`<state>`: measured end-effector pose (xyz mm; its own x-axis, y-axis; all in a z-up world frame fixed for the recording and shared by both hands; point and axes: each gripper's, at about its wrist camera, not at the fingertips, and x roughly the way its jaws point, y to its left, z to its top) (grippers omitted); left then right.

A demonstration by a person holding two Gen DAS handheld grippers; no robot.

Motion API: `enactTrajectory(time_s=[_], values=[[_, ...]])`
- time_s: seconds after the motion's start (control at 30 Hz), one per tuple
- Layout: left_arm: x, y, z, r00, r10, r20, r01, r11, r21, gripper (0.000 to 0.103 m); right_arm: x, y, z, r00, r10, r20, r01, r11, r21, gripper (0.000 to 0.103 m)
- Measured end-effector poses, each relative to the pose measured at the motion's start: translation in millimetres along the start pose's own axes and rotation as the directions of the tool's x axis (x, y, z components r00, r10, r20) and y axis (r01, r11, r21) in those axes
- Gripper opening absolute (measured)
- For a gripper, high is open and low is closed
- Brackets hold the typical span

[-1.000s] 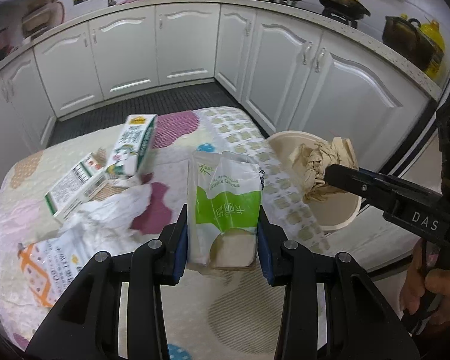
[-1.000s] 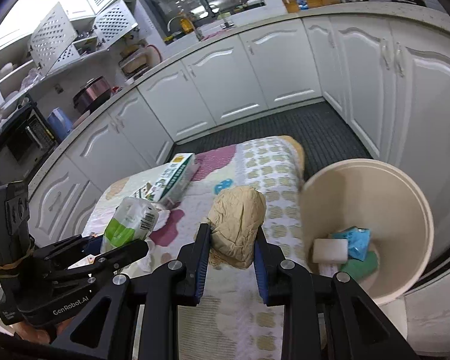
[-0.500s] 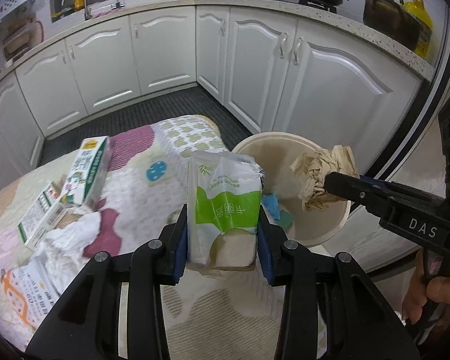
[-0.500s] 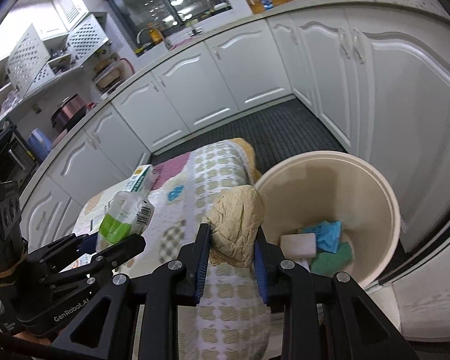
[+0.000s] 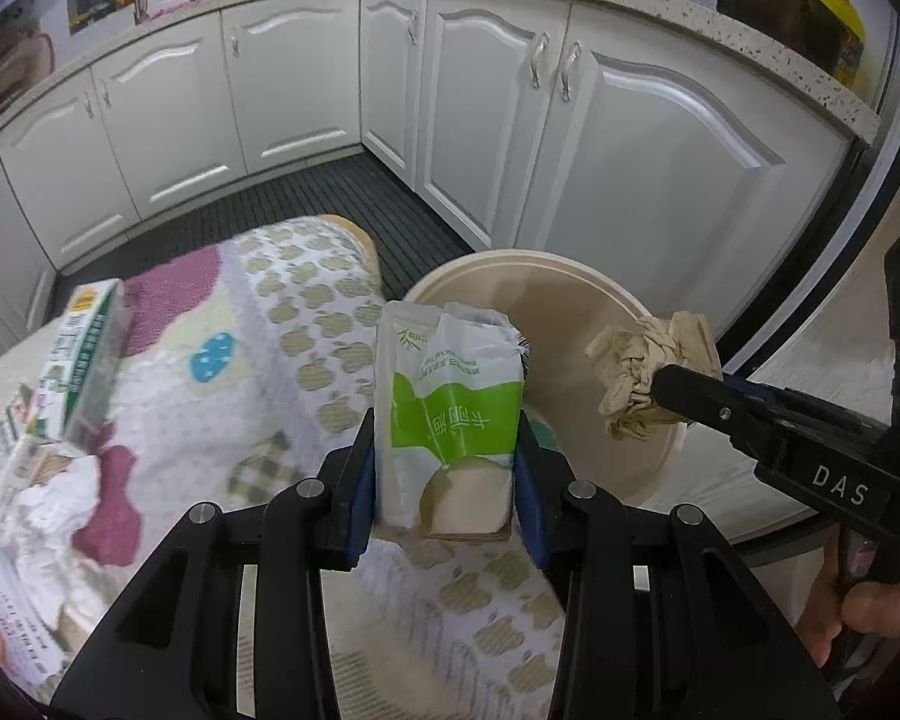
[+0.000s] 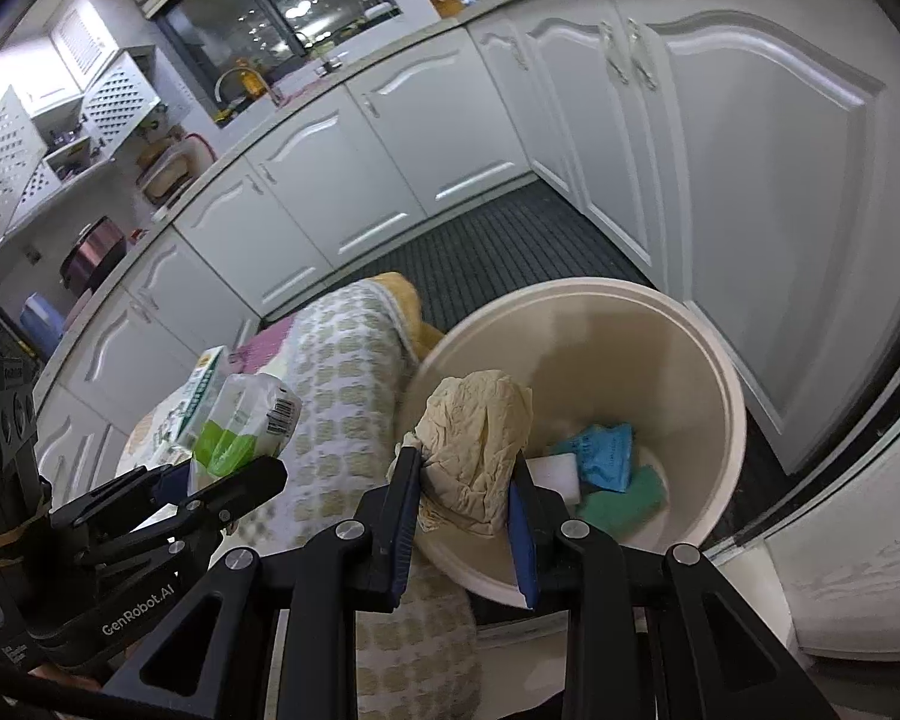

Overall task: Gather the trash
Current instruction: 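Carry the packet and paper ball over the beige bin and release both, then move both grippers back over the table toward the snack bag and tissue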

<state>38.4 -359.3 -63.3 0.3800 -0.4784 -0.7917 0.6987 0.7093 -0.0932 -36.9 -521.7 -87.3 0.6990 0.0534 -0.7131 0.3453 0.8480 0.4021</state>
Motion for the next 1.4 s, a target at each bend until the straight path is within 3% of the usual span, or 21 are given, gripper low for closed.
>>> enactTrajectory(time_s=[0.5, 0.6, 0.73, 0.77, 1.13, 1.27, 1.4], values=[[46.7, -3.8, 10.9, 0.998, -0.047, -0.052, 0.045, 0.998, -0.042, 0.038, 29.4, -47.6, -0.9, 0.997, -0.056, -0.059, 0.062, 0.993, 0.099, 0.026], [50.7, -1.1, 11.9, 0.996, -0.072, -0.048, 0.069, 0.996, -0.063, 0.045, 36.5, -52.2, -0.6, 0.996, -0.054, -0.070, 0.062, 0.991, 0.118, 0.026], [54.3, 2.1, 11.9, 0.995, -0.090, -0.051, 0.086, 0.993, -0.085, 0.052, 40.2, -58.5, -0.9, 0.995, -0.067, -0.069, 0.076, 0.987, 0.140, 0.047], [53.9, 2.6, 11.0, 0.994, -0.094, -0.051, 0.090, 0.992, -0.087, 0.053, 40.5, -59.4, -1.3, 0.996, -0.063, -0.069, 0.072, 0.986, 0.148, 0.048], [43.5, 5.5, 5.7, 0.995, -0.092, -0.043, 0.088, 0.993, -0.077, 0.054, 37.8, -54.6, -5.7, 0.996, -0.055, -0.074, 0.066, 0.986, 0.156, 0.048], [38.6, 7.9, 5.1, 0.993, -0.118, -0.030, 0.115, 0.989, -0.095, 0.061, 31.7, -51.9, -6.8, 0.997, -0.052, -0.061, 0.061, 0.985, 0.160, 0.048], [34.7, 9.6, 5.2, 0.992, -0.123, -0.025, 0.120, 0.987, -0.105, 0.062, 25.1, -49.9, -6.2, 0.997, -0.054, -0.049, 0.061, 0.986, 0.157, 0.048]])
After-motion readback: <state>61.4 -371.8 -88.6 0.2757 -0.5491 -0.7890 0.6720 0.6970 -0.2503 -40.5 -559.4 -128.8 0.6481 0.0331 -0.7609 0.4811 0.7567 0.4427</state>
